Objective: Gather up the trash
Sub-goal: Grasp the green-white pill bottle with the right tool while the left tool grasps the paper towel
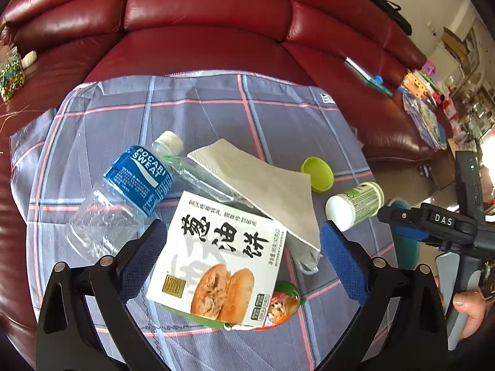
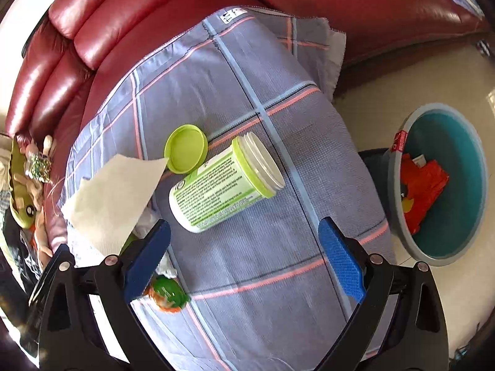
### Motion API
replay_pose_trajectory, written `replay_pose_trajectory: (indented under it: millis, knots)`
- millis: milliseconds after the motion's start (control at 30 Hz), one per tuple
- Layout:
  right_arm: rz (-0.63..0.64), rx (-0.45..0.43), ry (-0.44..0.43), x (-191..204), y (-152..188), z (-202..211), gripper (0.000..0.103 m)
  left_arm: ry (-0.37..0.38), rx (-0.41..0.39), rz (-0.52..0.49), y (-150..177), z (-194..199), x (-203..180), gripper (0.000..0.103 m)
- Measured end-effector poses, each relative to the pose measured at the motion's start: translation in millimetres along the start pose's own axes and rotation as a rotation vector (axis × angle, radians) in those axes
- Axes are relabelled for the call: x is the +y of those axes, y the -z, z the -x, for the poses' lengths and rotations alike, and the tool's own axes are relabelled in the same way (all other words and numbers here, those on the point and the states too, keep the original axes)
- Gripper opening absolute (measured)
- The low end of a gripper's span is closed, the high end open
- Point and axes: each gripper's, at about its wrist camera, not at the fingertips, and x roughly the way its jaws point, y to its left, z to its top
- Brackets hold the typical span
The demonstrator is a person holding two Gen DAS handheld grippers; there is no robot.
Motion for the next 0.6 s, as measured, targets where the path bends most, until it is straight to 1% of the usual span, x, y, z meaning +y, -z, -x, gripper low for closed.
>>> replay_pose_trajectory:
  millis: [133, 200, 267, 300, 400, 433, 467, 500, 533, 567, 600]
  knots:
    - [-0.067, 0.016, -0.031, -0.9, -9.3, -24.1, 0.092, -0.017, -0.008, -0.022, -11.3, -4.8, 0.2, 0.099]
    - [-0.058, 0.004, -0.036, 3.7, -11.5, -31.4, 0.091, -0.018, -0.012, -0.029, -15.0, -7.3, -0.1, 0.099]
    - [-0.028, -0.014, -0.056, 10.2, -14.1, -34.9, 0.085, -0.022, -0.010, -0.040, -18.4, -11.2, -2.2, 0.099]
    - [-0.017, -0.021, -0.058, 13.1, -16.0, -35.8, 0.084, -0.026, -0.008, -0.044, -19.8, -13.7, -2.7, 0.099]
    - [-0.017, -0.014, -0.089, 15.0, -22.0, -40.4, 0.081, -0.031, -0.004, -0.062, -23.1, -19.8, -8.5, 0.099]
    - [-0.020, -0.011, -0.105, 15.1, -24.2, -42.3, 0.078, -0.030, -0.003, -0.066, -24.4, -21.5, -10.5, 0.099]
    - [-0.023, -0.007, -0.121, 15.5, -26.4, -44.7, 0.072, -0.028, -0.003, -0.070, -25.5, -22.8, -12.7, 0.099]
    - [-0.025, 0.002, -0.144, 16.5, -29.0, -48.0, 0.070, -0.028, -0.004, -0.073, -26.5, -24.1, -14.9, 0.099]
    - [-0.025, 0.011, -0.154, 17.6, -31.8, -51.1, 0.066, -0.029, -0.003, -0.076, -27.6, -25.4, -17.0, 0.099]
    - [-0.021, 0.019, -0.159, 19.4, -34.0, -54.3, 0.062, -0.029, -0.002, -0.080, -28.7, -26.5, -19.1, 0.099]
    - [0.000, 0.001, -0.144, 21.9, -35.2, -53.8, 0.060, -0.030, -0.002, -0.083, -29.5, -27.3, -21.2, 0.099]
